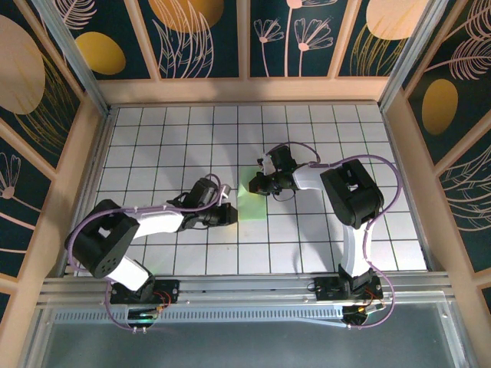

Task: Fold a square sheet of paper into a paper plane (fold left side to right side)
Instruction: First fold the square sheet of paper in half at the center of the table, then hold the square sheet of paper at the center of the table.

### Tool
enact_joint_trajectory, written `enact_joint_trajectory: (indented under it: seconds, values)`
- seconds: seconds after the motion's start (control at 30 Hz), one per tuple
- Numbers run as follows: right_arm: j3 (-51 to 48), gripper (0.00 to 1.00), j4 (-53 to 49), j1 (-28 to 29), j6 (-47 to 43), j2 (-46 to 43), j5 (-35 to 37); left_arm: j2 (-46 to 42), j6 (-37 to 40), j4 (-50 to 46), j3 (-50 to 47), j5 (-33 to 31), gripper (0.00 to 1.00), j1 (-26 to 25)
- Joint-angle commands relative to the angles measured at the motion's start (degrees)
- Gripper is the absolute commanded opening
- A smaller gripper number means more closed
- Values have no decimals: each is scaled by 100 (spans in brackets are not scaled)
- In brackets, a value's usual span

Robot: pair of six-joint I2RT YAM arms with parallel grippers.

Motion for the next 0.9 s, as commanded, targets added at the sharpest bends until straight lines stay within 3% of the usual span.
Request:
enact_joint_trajectory:
  seconds: [0.0,0.33,0.87]
  values:
    - [-279,0,-470,43,-84,224,477,-90,-59,-55,423,130,11,317]
    - [-274,0,-459,52,-78,218,477,1358,346,-257,1439,201,6,412]
    - [-142,0,-529,61,-62,166,419,2085,292,-449,1624,-105,5,174]
